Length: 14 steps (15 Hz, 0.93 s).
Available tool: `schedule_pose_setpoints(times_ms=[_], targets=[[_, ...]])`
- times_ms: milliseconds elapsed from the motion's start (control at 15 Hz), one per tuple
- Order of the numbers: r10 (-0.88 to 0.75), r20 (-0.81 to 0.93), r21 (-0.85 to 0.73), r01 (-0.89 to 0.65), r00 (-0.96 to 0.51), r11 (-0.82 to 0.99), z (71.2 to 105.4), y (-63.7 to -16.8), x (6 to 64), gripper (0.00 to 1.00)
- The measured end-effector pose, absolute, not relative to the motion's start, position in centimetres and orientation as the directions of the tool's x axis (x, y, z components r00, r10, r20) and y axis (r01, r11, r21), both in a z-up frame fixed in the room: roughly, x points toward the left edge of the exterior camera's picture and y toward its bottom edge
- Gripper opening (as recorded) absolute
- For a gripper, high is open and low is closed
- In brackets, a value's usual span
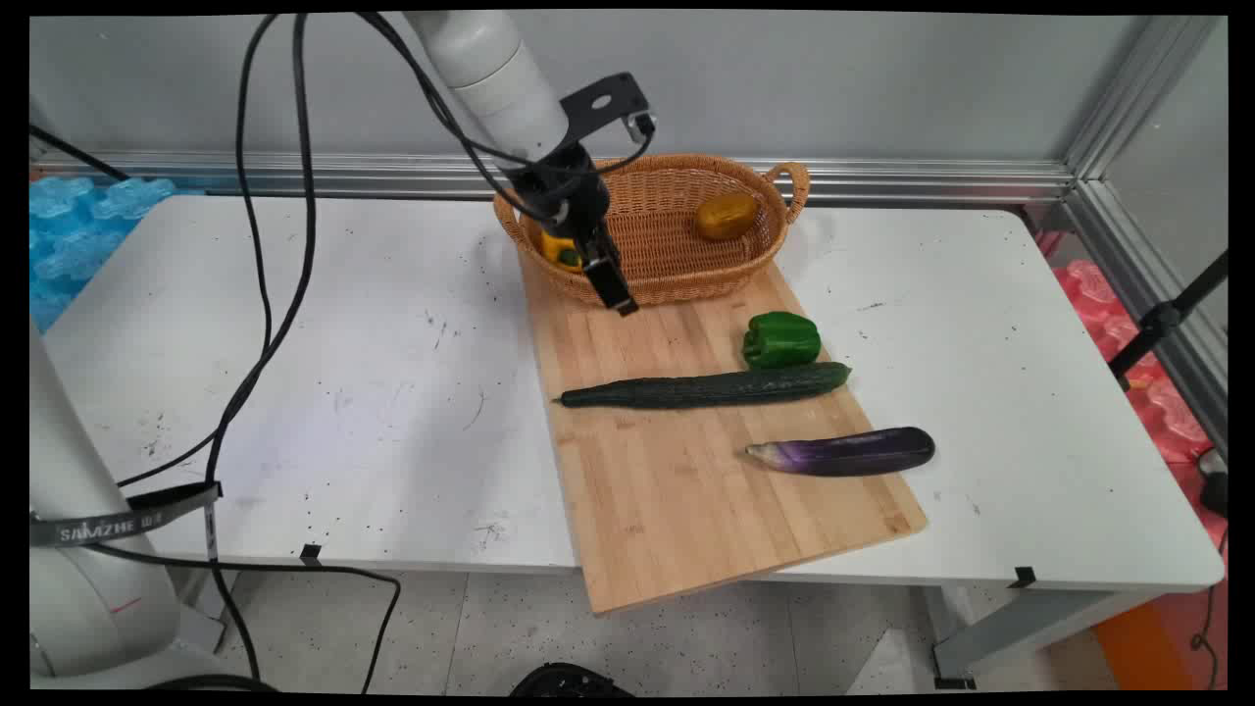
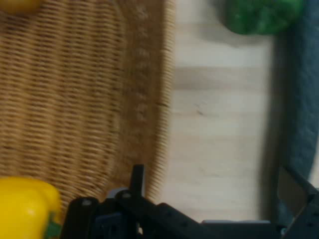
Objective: Pick up the potato from the vegetable basket
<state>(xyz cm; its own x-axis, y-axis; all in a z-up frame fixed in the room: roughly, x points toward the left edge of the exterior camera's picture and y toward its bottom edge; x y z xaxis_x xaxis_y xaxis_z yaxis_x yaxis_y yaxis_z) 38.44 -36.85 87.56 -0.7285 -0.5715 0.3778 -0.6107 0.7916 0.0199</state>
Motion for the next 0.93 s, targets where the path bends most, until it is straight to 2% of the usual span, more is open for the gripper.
schedule_pose_setpoints(times_ms=[600,933], targets=[[-0.528,0.472,-0.066,-0.626,-0.706,0.777,87.4,-44.9,39.3,1.00],[-0.491,0.521,-0.106,-0.624,-0.698,0.774,86.2,-49.4,39.0,1.00]])
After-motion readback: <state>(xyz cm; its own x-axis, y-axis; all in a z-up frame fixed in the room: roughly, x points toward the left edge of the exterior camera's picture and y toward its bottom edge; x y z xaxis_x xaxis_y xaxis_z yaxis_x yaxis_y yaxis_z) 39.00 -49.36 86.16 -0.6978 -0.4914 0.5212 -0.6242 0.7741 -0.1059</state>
